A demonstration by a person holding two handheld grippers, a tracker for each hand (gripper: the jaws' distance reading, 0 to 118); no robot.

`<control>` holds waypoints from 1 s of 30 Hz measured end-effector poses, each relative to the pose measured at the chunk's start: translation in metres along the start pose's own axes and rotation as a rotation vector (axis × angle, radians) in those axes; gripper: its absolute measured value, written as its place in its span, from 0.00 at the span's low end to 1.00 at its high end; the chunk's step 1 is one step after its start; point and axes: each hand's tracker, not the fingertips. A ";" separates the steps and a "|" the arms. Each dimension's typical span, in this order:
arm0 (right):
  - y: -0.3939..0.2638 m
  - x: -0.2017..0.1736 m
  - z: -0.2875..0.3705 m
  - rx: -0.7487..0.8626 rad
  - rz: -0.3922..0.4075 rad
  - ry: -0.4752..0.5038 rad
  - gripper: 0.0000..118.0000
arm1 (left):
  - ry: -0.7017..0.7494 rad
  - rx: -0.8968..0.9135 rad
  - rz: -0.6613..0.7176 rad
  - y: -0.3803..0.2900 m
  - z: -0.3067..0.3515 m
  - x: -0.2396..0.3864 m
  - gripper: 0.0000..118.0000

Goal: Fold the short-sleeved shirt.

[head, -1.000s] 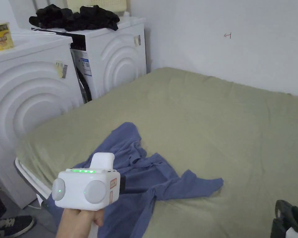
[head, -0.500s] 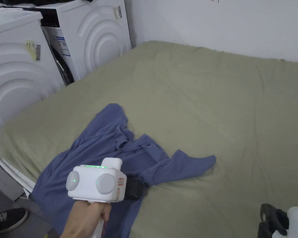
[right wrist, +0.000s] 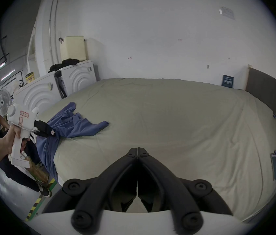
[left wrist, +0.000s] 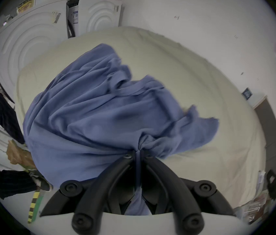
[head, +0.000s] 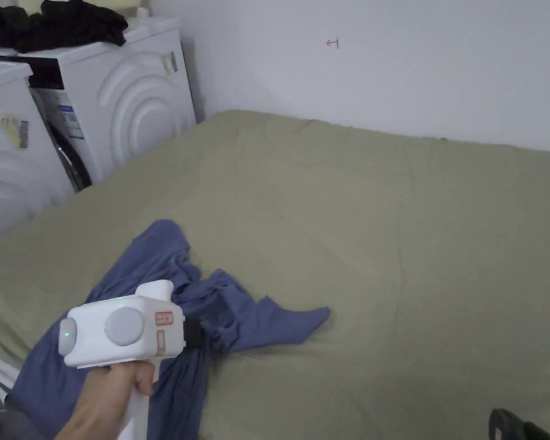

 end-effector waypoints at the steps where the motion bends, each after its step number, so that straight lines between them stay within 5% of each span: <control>1: 0.000 0.007 0.010 0.014 -0.008 -0.012 0.00 | -0.011 -0.007 -0.022 0.004 0.001 0.015 0.01; 16: -0.012 0.122 0.088 0.077 -0.172 -0.299 0.00 | -0.291 0.045 -0.381 0.039 -0.059 0.335 0.01; 23: -0.014 0.161 0.095 0.075 -0.218 -0.389 0.00 | -0.518 -0.011 -0.526 0.000 -0.070 0.502 0.01; 30: -0.017 0.182 0.100 0.068 -0.235 -0.446 0.00 | -0.681 -0.091 -0.670 -0.064 -0.067 0.596 0.01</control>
